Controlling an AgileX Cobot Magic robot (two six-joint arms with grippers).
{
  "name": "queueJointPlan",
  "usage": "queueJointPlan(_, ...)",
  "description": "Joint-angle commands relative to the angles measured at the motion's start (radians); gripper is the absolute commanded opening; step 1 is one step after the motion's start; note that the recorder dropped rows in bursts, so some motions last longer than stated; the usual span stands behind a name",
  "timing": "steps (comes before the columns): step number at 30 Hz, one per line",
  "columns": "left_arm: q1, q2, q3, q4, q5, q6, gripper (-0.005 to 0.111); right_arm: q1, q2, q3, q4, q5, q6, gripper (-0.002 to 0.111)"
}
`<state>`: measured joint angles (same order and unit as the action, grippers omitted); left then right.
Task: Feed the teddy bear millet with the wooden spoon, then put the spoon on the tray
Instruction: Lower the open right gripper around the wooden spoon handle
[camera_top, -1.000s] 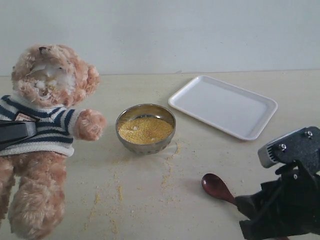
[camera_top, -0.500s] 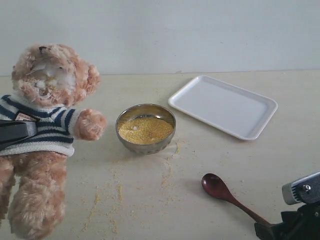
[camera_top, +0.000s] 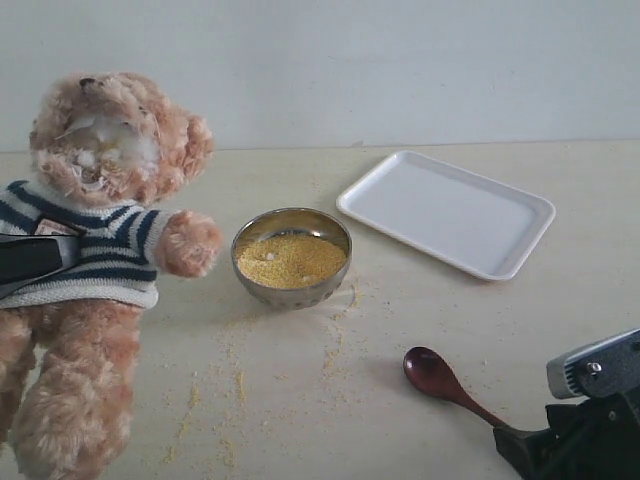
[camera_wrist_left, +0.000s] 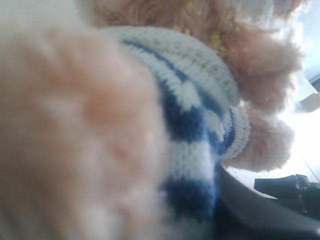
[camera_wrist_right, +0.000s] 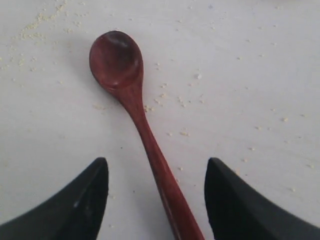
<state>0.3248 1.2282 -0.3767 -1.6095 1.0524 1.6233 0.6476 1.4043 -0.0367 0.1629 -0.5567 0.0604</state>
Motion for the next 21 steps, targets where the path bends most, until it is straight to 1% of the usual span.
queueJointPlan(1, 0.000, -0.003, 0.004, -0.028, 0.044, 0.007, 0.005, 0.000, 0.004, -0.046, -0.011, 0.116, -0.009, 0.057)
queueJointPlan(7, 0.000, -0.003, 0.004, -0.031, 0.044, 0.007, 0.005, 0.000, 0.004, -0.050, -0.009, 0.130, -0.017, 0.057)
queueJointPlan(9, 0.000, -0.003, 0.004, -0.030, 0.048, 0.007, 0.005, 0.000, 0.004, -0.050, 0.031, 0.128, -0.034, 0.057)
queueJointPlan(10, 0.000, -0.003, 0.004, -0.030, 0.059, 0.007, 0.005, 0.000, 0.004, -0.054, 0.082, 0.134, -0.073, 0.056)
queueJointPlan(11, 0.000, -0.003, 0.004, -0.030, 0.068, 0.007, 0.005, 0.000, 0.004, -0.058, 0.103, 0.144, -0.100, 0.053)
queueJointPlan(14, 0.000, -0.003, 0.004, -0.030, 0.081, 0.007, 0.005, 0.000, 0.004, -0.069, 0.114, 0.172, -0.115, 0.041)
queueJointPlan(15, 0.000, -0.003, 0.004, -0.030, 0.081, 0.007, 0.005, 0.000, 0.004, -0.073, 0.114, 0.178, -0.115, 0.040)
queueJointPlan(17, 0.000, -0.003, 0.004, -0.030, 0.081, 0.007, 0.005, 0.000, 0.006, -0.075, 0.114, 0.185, -0.115, 0.042)
queueJointPlan(21, 0.000, -0.003, 0.004, -0.035, 0.081, 0.007, 0.005, 0.000, 0.055, -0.088, 0.114, 0.186, -0.115, 0.053)
